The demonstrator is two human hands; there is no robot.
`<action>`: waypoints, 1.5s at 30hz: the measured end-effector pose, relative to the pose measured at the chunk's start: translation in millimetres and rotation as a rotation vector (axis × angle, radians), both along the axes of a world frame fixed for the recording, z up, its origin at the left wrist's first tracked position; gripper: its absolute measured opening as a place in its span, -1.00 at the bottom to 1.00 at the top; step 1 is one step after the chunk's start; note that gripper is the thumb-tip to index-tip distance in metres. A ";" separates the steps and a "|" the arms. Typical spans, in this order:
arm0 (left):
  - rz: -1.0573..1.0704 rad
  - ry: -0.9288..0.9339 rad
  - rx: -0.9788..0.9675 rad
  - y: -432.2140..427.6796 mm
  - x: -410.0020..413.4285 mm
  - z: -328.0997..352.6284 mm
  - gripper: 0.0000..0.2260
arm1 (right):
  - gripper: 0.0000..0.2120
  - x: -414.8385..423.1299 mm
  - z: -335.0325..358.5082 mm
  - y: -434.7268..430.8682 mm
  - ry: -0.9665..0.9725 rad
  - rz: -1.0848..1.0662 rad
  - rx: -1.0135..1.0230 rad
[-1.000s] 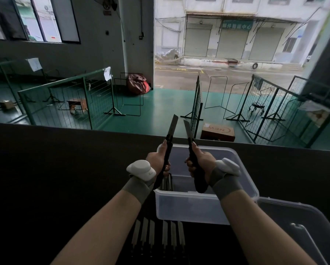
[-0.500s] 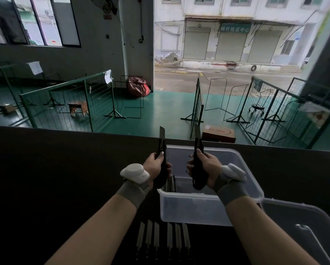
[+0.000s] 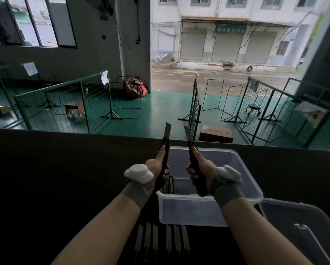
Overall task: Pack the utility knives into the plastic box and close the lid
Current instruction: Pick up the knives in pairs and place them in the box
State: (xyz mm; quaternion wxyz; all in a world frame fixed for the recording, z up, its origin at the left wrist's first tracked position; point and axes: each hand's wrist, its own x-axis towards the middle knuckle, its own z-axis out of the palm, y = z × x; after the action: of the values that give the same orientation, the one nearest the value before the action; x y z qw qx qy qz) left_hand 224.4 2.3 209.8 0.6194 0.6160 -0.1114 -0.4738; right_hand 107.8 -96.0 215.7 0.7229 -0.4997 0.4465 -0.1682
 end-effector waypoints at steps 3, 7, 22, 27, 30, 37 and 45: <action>0.038 -0.021 -0.025 -1.2 -0.3 0.4 -0.50 | -0.47 -0.3 5.1 2.5 0.026 0.008 -0.030; 0.036 -0.051 -0.050 -3.4 -0.5 4.7 -0.56 | -0.48 1.4 7.8 2.5 -0.008 0.011 -0.034; -0.080 -0.071 -0.087 -4.7 3.8 7.8 -0.77 | -0.69 0.9 11.4 -1.9 -0.227 0.006 0.126; -0.116 -0.068 -0.054 -3.9 1.6 5.9 -0.81 | -0.74 -0.6 1.4 -14.1 -0.159 -0.018 0.032; -0.091 0.005 -0.003 -6.8 4.5 4.0 -0.67 | -0.67 0.6 -4.5 -21.4 -0.131 -0.047 0.094; -0.118 -0.034 0.031 -19.6 2.4 11.1 -0.51 | -0.50 3.1 -0.6 -30.1 -0.120 -0.055 0.118; -0.111 -0.110 0.003 -27.7 -2.0 9.8 -0.63 | -0.54 1.7 4.1 -32.1 -0.129 -0.033 0.061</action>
State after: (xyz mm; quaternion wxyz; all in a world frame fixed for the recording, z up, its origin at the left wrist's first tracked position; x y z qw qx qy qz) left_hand 222.4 -25.4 219.5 0.5842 0.6351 -0.1784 -0.4729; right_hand 109.5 -128.2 219.7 0.7622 -0.4583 0.4120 -0.1984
